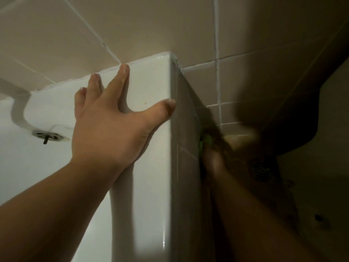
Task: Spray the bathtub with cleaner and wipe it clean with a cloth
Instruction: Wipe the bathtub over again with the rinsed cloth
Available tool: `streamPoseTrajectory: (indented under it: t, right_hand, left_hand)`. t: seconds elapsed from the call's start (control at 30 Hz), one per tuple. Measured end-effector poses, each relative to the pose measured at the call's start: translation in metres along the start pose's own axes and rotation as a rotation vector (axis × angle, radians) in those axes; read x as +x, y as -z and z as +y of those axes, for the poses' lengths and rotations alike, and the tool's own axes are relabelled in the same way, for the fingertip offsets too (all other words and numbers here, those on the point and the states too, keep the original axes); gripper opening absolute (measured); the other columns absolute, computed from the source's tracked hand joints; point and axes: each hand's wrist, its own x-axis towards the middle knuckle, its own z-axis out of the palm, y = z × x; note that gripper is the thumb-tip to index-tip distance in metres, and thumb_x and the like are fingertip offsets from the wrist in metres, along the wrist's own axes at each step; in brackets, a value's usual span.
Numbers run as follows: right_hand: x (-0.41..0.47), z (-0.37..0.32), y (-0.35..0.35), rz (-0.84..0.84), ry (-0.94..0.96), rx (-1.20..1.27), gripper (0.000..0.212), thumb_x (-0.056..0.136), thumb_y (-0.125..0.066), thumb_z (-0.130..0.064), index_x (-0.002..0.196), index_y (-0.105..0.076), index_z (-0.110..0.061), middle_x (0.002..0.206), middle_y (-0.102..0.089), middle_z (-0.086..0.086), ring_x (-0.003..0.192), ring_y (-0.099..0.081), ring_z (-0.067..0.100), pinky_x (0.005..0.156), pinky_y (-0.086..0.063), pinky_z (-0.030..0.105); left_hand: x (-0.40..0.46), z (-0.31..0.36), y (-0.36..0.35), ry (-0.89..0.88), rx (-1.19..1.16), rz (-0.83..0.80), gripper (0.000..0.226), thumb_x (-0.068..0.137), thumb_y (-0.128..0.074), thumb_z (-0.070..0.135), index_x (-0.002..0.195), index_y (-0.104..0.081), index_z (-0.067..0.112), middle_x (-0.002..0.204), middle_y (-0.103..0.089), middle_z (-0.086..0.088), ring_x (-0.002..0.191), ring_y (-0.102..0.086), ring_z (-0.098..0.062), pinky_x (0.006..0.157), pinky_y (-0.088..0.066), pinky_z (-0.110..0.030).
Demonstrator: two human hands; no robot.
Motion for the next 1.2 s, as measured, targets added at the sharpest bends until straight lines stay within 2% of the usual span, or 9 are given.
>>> streamPoseTrajectory:
  t: [0.03,0.17,0.4,0.63,0.83,0.93,1.03,1.1,1.2]
  right_hand:
    - [-0.017,-0.020,-0.007,-0.006,0.060,-0.003,0.031,0.107,-0.051,-0.036,0.120,-0.066,-0.012,0.105,-0.068,0.007,0.090,-0.063,0.015,0.080,-0.050,0.010]
    - [-0.100,-0.059,-0.019,-0.058,0.342,0.005,0.051,0.088,-0.061,-0.058,0.137,-0.061,-0.043,0.137,-0.063,-0.018,0.126,-0.058,0.004,0.109,-0.043,0.029]
    - [-0.112,-0.096,-0.038,-0.028,0.255,-0.106,0.057,0.083,-0.051,-0.073,0.138,-0.049,-0.059,0.145,-0.056,-0.013,0.130,-0.055,0.020,0.114,-0.042,0.048]
    - [-0.160,-0.101,-0.034,-0.056,0.505,-0.132,0.054,0.081,-0.052,-0.075,0.134,-0.050,-0.062,0.141,-0.056,-0.022,0.130,-0.053,0.010,0.112,-0.044,0.046]
    - [-0.168,-0.122,-0.047,-0.043,0.513,-0.159,0.061,0.082,-0.052,-0.066,0.140,-0.055,-0.048,0.134,-0.061,-0.008,0.121,-0.059,0.017,0.110,-0.046,0.047]
    - [-0.170,-0.156,-0.058,-0.060,0.772,-0.391,0.061,0.086,-0.052,-0.065,0.144,-0.053,-0.045,0.143,-0.054,-0.006,0.131,-0.052,0.019,0.116,-0.041,0.044]
    - [-0.172,-0.184,-0.066,0.004,0.936,-0.963,0.053,0.093,-0.056,-0.060,0.145,-0.050,-0.052,0.147,-0.043,-0.005,0.127,-0.040,0.029,0.113,-0.035,0.040]
    - [-0.176,-0.197,-0.076,-0.035,1.013,-1.226,0.049,0.095,-0.055,-0.060,0.143,-0.050,-0.053,0.150,-0.040,-0.007,0.125,-0.036,0.033,0.112,-0.034,0.044]
    - [-0.178,-0.206,-0.081,-0.173,1.029,-1.361,0.046,0.093,-0.056,-0.062,0.139,-0.053,-0.055,0.146,-0.042,-0.010,0.123,-0.033,0.030,0.112,-0.033,0.048]
  left_hand:
    - [-0.001,0.000,0.000,0.002,0.001,-0.002,0.111,0.053,-0.039,0.098,0.155,-0.015,0.061,0.171,-0.008,0.012,0.158,-0.002,-0.016,0.124,-0.014,-0.049]
    - [-0.001,0.001,0.000,0.004,-0.006,0.000,0.109,0.056,-0.039,0.100,0.155,-0.016,0.062,0.171,-0.007,0.012,0.158,0.000,-0.016,0.124,-0.012,-0.048]
    - [-0.005,0.000,0.001,0.009,-0.029,0.001,0.102,0.067,-0.042,0.099,0.157,-0.020,0.056,0.172,-0.007,0.011,0.159,0.002,-0.018,0.125,-0.011,-0.048]
    - [-0.007,-0.007,-0.006,0.031,-0.109,0.100,0.061,0.102,-0.041,0.060,0.159,-0.030,0.042,0.172,-0.013,0.006,0.159,-0.001,-0.019,0.126,-0.010,-0.045]
    - [-0.045,-0.007,-0.011,0.063,-0.212,0.104,0.072,0.102,-0.042,0.043,0.164,-0.016,0.014,0.172,-0.006,-0.005,0.158,0.002,-0.020,0.129,-0.007,-0.044]
    - [-0.081,-0.008,-0.012,0.058,-0.260,0.059,0.086,0.101,-0.046,0.048,0.165,0.001,0.014,0.172,0.011,0.001,0.157,0.011,-0.012,0.120,-0.001,-0.028]
    - [-0.112,-0.016,-0.014,0.048,-0.296,0.002,0.101,0.096,-0.050,0.064,0.164,0.009,0.018,0.172,0.014,0.002,0.158,0.005,-0.015,0.119,-0.004,-0.027]
    - [-0.126,-0.024,-0.017,0.045,-0.345,-0.024,0.107,0.087,-0.056,0.071,0.163,0.001,0.022,0.172,-0.004,-0.001,0.157,-0.015,-0.021,0.127,-0.019,-0.040]
    - [-0.145,-0.031,-0.016,0.111,-0.417,-0.068,0.112,0.071,-0.064,0.078,0.159,-0.016,0.027,0.162,-0.035,0.002,0.144,-0.042,-0.022,0.113,-0.043,-0.044]
